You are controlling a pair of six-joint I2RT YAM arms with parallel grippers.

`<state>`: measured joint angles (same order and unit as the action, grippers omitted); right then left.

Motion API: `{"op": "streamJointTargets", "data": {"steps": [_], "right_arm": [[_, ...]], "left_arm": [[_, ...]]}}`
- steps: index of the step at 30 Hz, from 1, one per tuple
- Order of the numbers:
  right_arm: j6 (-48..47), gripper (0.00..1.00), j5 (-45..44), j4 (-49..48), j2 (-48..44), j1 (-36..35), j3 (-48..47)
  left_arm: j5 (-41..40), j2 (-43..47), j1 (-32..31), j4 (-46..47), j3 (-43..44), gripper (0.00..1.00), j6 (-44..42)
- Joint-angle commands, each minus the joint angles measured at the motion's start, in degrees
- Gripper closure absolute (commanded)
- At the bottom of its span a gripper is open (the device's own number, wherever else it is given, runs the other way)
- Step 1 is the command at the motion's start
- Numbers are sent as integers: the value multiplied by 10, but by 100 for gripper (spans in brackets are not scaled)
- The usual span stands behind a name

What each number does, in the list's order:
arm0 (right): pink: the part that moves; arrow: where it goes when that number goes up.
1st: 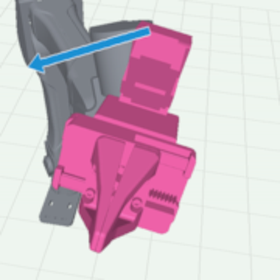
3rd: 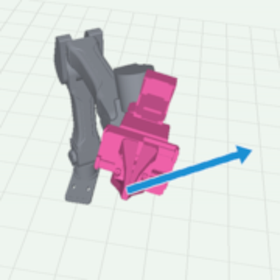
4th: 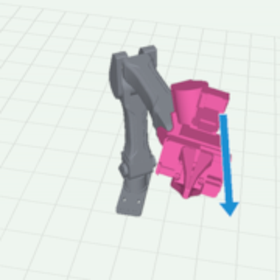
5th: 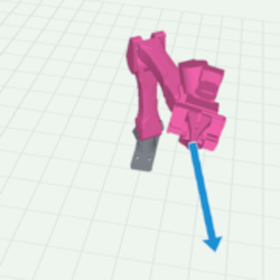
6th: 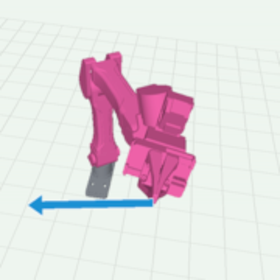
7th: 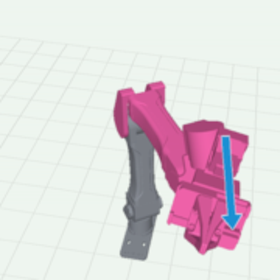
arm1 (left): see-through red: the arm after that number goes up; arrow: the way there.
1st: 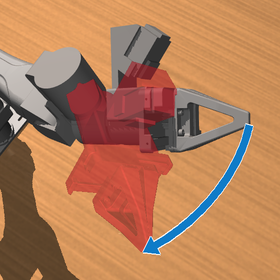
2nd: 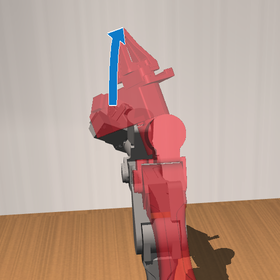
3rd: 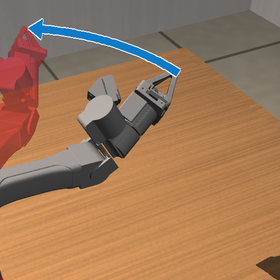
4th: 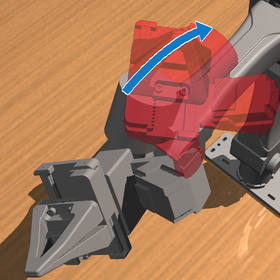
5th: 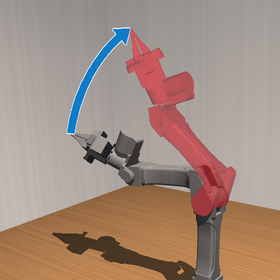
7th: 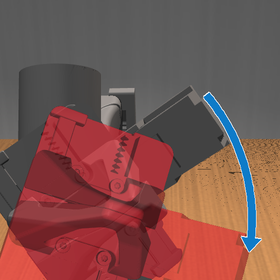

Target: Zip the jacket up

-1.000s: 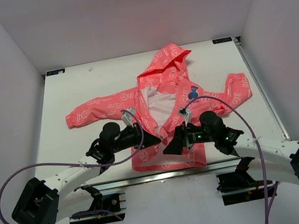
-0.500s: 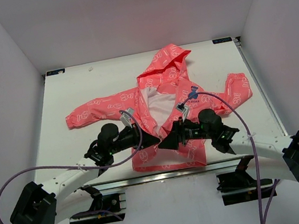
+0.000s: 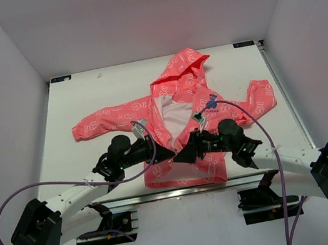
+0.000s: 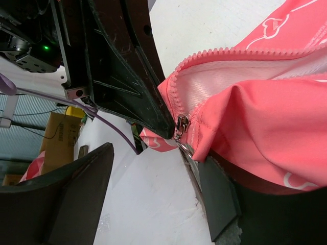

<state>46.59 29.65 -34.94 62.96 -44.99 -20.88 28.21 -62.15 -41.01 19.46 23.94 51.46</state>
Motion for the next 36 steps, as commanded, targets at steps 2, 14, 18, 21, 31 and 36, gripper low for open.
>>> {"op": "streamJointTargets", "data": {"steps": [2, 14, 18, 21, 31, 36], "right_arm": [[21, 31, 10, -34, -12, -6, -3], [48, 33, -22, -51, -13, -29, 17], [47, 32, -42, -37, -22, -37, 22], [47, 33, -51, -38, -31, -38, 25], [54, 41, -70, -30, -42, -45, 29], [53, 43, -72, -22, -42, -51, 21]], "left_arm": [[-10, 12, -3, -1, 3, 100, -8], [-16, 16, -3, 7, -3, 100, 2], [-18, 21, -2, 9, -6, 100, 3], [-20, 22, -2, 5, -6, 100, 5], [-22, 23, -3, 8, -10, 100, 8], [-21, 24, -3, 8, -11, 100, 8]]}}
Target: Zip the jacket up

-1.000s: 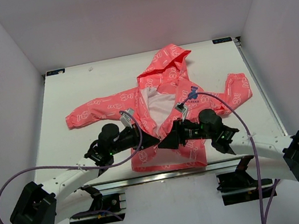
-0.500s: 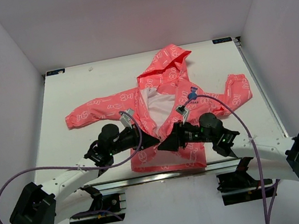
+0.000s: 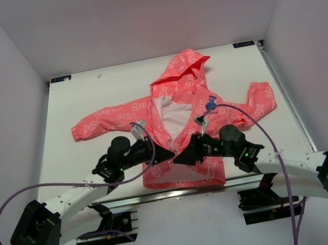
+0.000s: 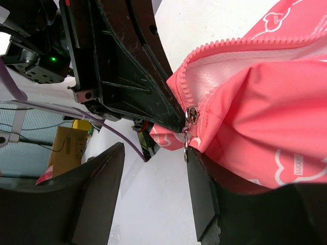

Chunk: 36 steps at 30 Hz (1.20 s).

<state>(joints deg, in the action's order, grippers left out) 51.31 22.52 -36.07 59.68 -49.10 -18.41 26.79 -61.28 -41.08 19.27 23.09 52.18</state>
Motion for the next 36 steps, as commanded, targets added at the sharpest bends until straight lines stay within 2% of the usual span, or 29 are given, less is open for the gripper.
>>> {"op": "streamJointTargets", "data": {"steps": [1, 8, 12, 19, 30, 32, 33, 35, 36], "right_arm": [[5, 43, -5, -8, -8, -10, -6], [2, 50, -27, 0, 13, -14, -17], [2, 58, -33, -9, 27, -16, -22], [7, 67, -35, -34, 34, -20, -25], [5, 69, -50, -30, 33, -21, -30], [9, 80, -56, -28, 36, -21, -30], [9, 90, -56, -23, 35, -21, -32], [8, 100, -53, -21, 35, -21, -34], [9, 100, -52, -19, 33, -21, -35]], "left_arm": [[-6, 17, -1, 15, -2, 100, 1], [2, 22, -2, 20, -8, 100, 1], [2, 26, -2, 18, -9, 100, 1], [5, 25, -2, 22, -12, 100, 1], [13, 27, -2, 25, -16, 100, 0], [13, 29, -2, 24, -16, 100, -2], [13, 29, -1, 19, -16, 100, -2], [13, 29, -2, 16, -16, 100, -4], [13, 28, -2, 14, -16, 100, -5]]}}
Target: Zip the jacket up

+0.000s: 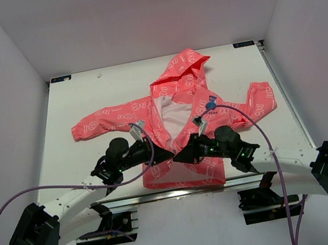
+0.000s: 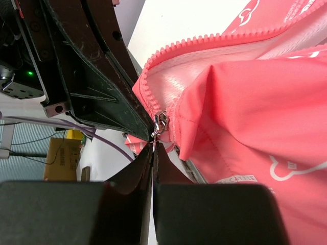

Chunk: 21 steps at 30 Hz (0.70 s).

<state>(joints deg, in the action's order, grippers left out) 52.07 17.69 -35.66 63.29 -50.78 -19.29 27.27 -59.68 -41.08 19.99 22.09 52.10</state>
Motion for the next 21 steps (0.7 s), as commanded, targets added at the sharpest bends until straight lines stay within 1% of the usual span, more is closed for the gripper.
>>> {"op": "streamJointTargets", "data": {"steps": [1, 9, 12, 15, 18, 20, 21], "right_arm": [[1, 100, -2, -19, -6, -5, -27], [-17, 100, 17, 38, -35, -5, -58], [-26, 100, 19, 80, -40, -5, -82], [-29, 100, -2, 105, -38, -4, -103], [-29, 100, -18, 82, -26, -4, -114], [-29, 100, -47, 81, -12, -3, -125], [-29, 100, -80, 89, -2, -4, -136]], "left_arm": [[9, 12, -1, 4, -6, 100, -4], [-5, 11, -1, -64, 8, 100, -35], [-8, 11, -2, -86, 11, 100, -45], [0, 10, -2, -103, 16, 100, -59], [2, 5, -1, -115, 19, 100, -66], [10, 3, -2, -115, 21, 100, -67], [14, 2, -2, -112, 21, 100, -68]]}}
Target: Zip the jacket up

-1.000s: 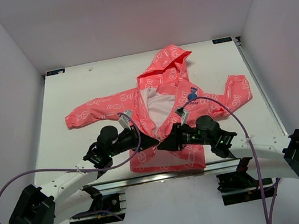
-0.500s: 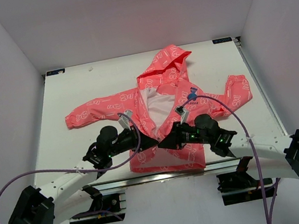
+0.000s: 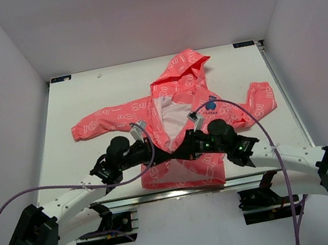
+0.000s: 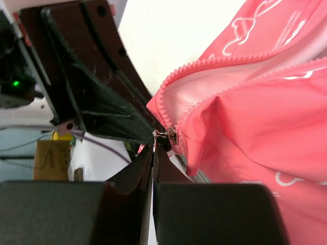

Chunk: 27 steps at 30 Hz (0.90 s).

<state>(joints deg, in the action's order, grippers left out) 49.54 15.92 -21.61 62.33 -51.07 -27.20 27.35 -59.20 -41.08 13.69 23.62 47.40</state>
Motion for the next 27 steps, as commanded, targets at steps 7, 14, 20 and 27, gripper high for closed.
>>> {"op": "streamJointTargets", "data": {"steps": [7, 14, 20, 27], "right_arm": [[36, 100, -186, -82, 30, 1, -85], [-8, 100, -282, -104, 25, 2, -97], [-52, 100, -292, -68, 16, 2, -121], [-74, 100, -173, 8, 28, 2, -123]], "left_arm": [[44, -17, -2, -72, 6, 100, -29], [67, -20, -2, -134, -3, 100, -47], [82, -21, -2, -183, -11, 100, -57], [15, -30, -1, -254, 59, 76, -81]]}}
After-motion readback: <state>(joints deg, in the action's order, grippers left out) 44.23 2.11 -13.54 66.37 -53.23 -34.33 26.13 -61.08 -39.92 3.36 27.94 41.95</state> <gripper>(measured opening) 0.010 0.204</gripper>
